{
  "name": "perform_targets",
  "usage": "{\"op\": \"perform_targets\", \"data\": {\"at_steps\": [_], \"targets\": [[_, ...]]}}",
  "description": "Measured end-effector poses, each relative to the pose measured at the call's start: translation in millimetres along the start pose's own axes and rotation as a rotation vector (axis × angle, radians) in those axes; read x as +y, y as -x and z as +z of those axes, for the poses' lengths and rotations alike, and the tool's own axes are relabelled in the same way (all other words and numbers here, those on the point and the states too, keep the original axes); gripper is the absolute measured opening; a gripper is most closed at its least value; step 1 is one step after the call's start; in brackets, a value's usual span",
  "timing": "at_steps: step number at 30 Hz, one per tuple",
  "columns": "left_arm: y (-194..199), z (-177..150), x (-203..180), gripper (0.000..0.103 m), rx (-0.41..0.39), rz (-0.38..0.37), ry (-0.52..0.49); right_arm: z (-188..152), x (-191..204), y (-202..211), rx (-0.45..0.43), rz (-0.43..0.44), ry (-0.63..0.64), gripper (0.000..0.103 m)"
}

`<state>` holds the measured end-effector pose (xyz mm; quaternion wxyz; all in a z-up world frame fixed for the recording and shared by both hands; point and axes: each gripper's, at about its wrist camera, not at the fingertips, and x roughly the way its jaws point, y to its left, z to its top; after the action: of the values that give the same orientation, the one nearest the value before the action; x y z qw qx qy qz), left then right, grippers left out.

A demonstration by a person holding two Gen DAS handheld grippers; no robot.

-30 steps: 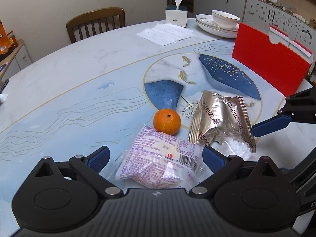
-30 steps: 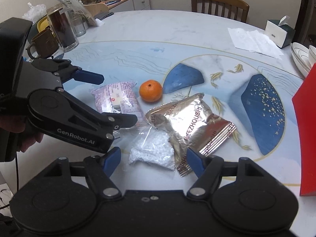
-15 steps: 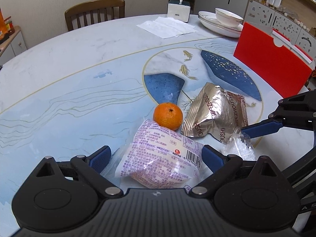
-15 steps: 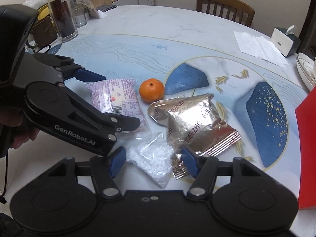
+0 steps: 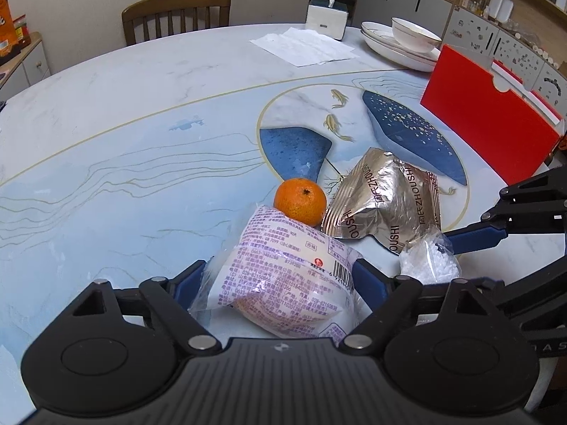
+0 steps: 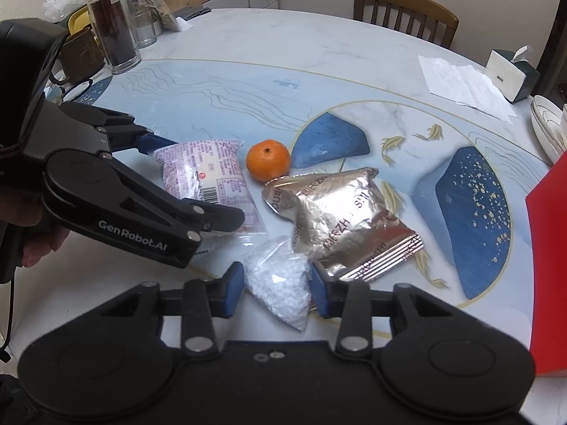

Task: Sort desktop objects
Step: 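Grasp the purple-printed white bag with the left tool while the right tool grasps the clear bead bag, then carry the white bag and clear bead bag with both tools over the red box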

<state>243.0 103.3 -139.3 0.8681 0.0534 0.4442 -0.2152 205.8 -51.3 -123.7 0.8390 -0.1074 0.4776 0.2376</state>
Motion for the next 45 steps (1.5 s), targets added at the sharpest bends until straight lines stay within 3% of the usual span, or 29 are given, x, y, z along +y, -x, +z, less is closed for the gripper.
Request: {"op": "perform_targets", "data": {"at_steps": [11, 29, 45], "targets": [[10.7, -6.5, -6.5, 0.065, -0.011, -0.018, 0.053, -7.4, -7.9, 11.6, -0.005, 0.028, -0.007, 0.032], [29.0, -22.5, -39.1, 0.063, -0.006, -0.057, 0.124, -34.6, -38.9, 38.3, -0.015, 0.023, -0.065, 0.032], [43.0, -6.9, -99.0, 0.063, -0.021, -0.137, 0.104, -53.5, -86.6, 81.0, -0.059, -0.011, -0.143, 0.032]]}}
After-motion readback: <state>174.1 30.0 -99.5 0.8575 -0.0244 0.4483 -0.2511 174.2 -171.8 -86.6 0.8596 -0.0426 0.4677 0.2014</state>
